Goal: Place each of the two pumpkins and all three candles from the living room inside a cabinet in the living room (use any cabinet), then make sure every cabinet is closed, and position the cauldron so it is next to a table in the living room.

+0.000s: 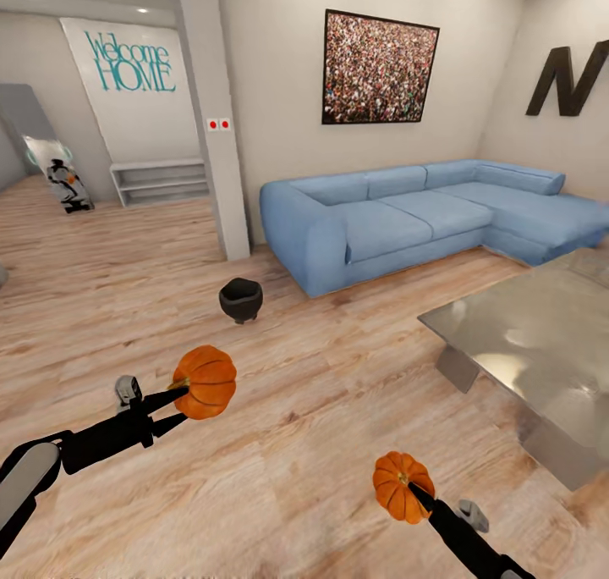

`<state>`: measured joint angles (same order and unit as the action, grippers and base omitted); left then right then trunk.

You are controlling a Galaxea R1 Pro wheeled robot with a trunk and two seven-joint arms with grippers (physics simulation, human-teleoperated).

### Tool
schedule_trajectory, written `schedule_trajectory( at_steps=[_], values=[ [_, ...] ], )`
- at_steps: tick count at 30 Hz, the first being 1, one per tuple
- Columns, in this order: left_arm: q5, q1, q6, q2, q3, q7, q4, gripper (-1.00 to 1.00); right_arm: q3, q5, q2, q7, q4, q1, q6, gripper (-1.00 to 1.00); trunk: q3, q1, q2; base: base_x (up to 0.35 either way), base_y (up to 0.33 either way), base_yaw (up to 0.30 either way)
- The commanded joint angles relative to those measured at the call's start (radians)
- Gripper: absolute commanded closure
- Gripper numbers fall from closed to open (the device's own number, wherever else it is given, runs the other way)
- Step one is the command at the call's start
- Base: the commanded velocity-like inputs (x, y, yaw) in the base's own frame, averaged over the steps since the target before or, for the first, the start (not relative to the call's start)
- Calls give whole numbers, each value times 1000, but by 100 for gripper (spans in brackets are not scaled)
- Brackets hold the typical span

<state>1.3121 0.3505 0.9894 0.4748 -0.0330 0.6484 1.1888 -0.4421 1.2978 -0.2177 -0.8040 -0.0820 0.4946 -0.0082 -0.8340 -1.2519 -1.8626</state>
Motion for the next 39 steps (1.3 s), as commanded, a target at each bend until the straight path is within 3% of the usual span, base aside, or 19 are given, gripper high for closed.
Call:
schedule_trajectory(
  at_steps=[1,14,39],
  values=[
    [15,1,8,1,-1,4,0,100,-3,9,0,-3,0,1,-1,100,0,1,0,-312,0,-241],
    [13,1,8,1,-2,4,0,100,-3,10,0,-3,0,1,-1,100,14,1,0,-216,0,-241],
    [13,1,8,1,-2,4,-1,100,-2,9,0,-3,1,1,-1,100,39,1,0,-6,0,-241]
  ],
)
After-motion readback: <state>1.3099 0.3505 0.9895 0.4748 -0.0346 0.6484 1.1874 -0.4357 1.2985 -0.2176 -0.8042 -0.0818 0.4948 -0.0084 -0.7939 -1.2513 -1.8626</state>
